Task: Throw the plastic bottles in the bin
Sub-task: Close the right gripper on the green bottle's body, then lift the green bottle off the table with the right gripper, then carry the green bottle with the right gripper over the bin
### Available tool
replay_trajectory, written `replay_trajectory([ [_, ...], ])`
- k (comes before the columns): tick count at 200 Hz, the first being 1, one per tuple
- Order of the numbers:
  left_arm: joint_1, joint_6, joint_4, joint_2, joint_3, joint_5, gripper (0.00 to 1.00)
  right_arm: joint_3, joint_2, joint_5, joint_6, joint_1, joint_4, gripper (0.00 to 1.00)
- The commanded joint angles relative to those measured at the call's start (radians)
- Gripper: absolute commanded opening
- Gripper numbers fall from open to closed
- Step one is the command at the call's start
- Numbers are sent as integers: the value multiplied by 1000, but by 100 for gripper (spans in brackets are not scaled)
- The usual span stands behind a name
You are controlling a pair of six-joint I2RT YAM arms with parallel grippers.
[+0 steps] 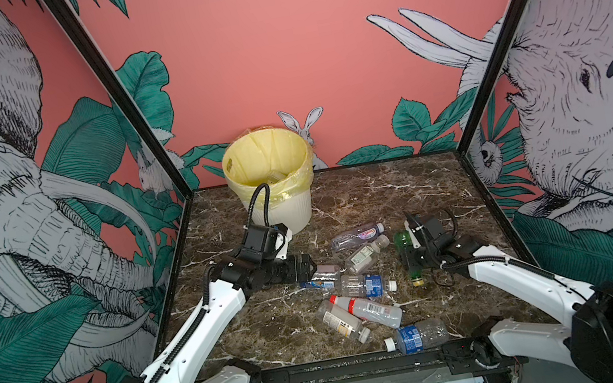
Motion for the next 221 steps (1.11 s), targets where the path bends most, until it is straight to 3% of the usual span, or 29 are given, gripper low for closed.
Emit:
replay_trajectory([
  [1, -1, -10, 11, -29, -18, -3, 99, 35, -26, -50, 24, -6, 5, 57],
  [46, -1, -2, 56, -99, -47, -35, 99, 82, -58, -92, 51, -6, 7, 56],
  [125, -1, 5, 78, -114, -61, -39, 99, 136, -83, -239, 133, -3, 162, 54],
  [221, -1, -21, 73, -131, -66, -96, 99, 153, -76, -264, 265, 60, 305, 51],
])
